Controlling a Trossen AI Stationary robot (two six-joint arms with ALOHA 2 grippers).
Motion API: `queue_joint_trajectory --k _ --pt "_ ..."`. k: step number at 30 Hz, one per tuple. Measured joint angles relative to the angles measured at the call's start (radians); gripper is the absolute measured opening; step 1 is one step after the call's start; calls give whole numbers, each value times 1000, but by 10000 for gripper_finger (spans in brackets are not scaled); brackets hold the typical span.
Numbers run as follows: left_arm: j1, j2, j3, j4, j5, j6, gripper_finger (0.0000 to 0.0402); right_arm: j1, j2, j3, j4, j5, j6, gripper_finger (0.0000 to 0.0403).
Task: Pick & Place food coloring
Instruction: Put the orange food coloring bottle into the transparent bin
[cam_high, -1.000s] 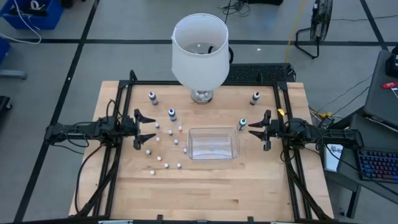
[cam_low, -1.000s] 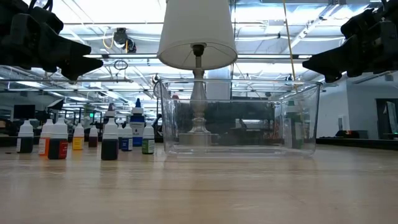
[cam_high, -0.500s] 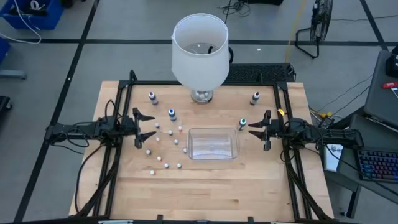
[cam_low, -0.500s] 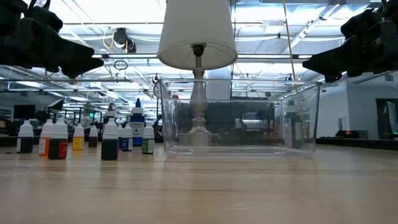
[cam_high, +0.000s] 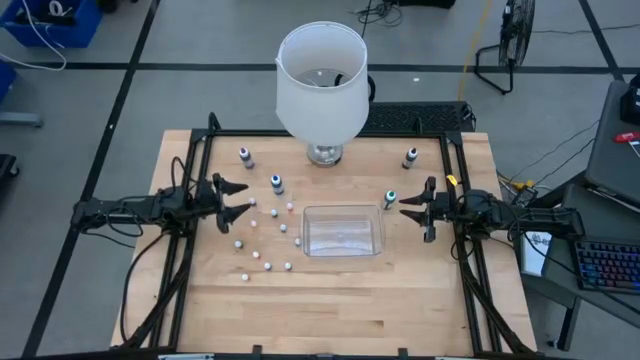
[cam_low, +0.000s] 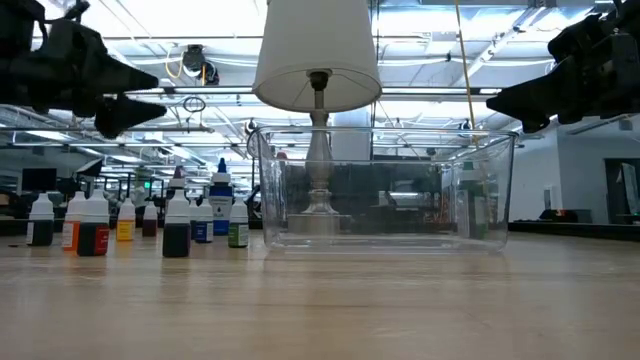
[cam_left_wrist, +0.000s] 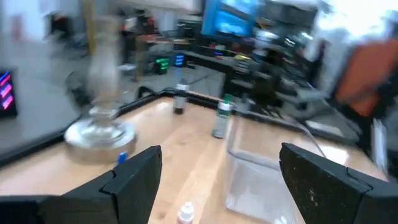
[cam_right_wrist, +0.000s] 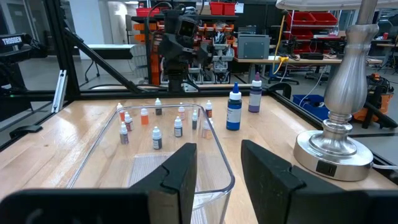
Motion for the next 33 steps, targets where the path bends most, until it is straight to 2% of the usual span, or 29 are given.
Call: queue_joint_trajectory --k 3,7,11,15,17,21,23,27,33 --pt "16 39 58 -121 -53 -56 324 0 0 0 0 0 0 114" --pt "66 151 255 -397 -71 -146 324 0 0 0 0 0 0 114" --pt "139 334 490 -710 -100 -250 324 0 0 0 0 0 0 114" --pt "220 541 671 -924 -102 -326 324 0 0 0 0 0 0 114" --pt "257 649 723 -957 -53 -331 324 0 0 0 0 0 0 114" --pt "321 846 776 -943 135 -258 324 0 0 0 0 0 0 114" --pt "346 937 790 -937 185 -253 324 0 0 0 0 0 0 114" --pt "391 1086 810 -955 193 -252 323 0 0 0 0 0 0 114" --pt "408 1232 810 -953 209 -254 323 0 0 0 0 0 0 114"
